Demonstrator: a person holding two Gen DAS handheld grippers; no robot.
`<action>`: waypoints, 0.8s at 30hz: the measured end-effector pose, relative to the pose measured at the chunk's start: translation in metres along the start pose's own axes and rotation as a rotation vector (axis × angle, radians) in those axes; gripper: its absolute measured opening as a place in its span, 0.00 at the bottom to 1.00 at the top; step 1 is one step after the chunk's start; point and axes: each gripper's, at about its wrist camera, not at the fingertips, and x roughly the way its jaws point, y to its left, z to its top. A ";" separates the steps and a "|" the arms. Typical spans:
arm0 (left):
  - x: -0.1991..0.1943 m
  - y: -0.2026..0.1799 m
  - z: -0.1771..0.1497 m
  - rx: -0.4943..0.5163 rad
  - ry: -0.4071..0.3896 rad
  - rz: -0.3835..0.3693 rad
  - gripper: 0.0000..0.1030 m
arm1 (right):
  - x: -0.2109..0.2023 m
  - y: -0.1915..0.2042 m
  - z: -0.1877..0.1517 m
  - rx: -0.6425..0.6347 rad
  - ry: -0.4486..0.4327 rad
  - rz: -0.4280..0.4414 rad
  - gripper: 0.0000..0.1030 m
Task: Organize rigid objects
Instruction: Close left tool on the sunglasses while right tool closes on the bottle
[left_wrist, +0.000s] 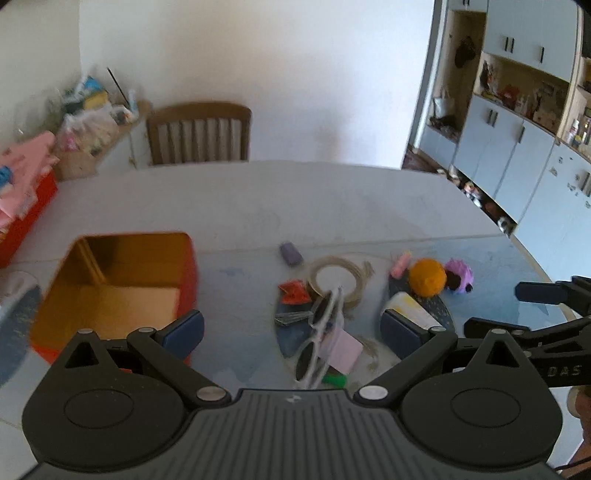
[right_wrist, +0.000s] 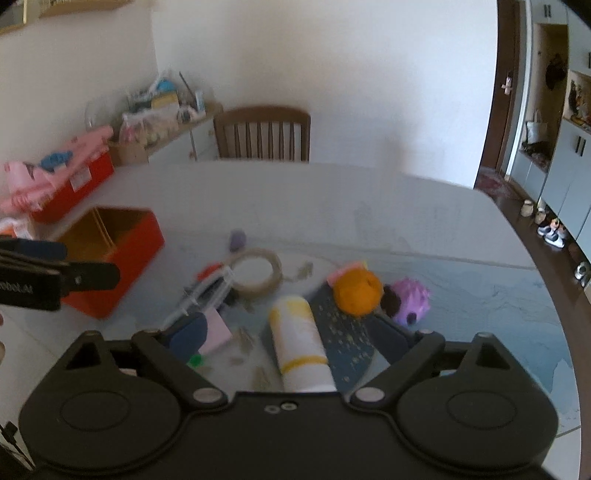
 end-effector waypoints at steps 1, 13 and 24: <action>0.007 -0.002 -0.001 0.001 0.014 -0.013 0.99 | 0.004 -0.003 -0.002 -0.005 0.015 0.004 0.87; 0.082 -0.018 -0.001 0.024 0.119 0.000 0.98 | 0.053 -0.017 -0.010 -0.100 0.138 0.061 0.73; 0.122 -0.020 -0.001 -0.007 0.202 0.017 0.79 | 0.079 -0.023 -0.006 -0.122 0.180 0.100 0.63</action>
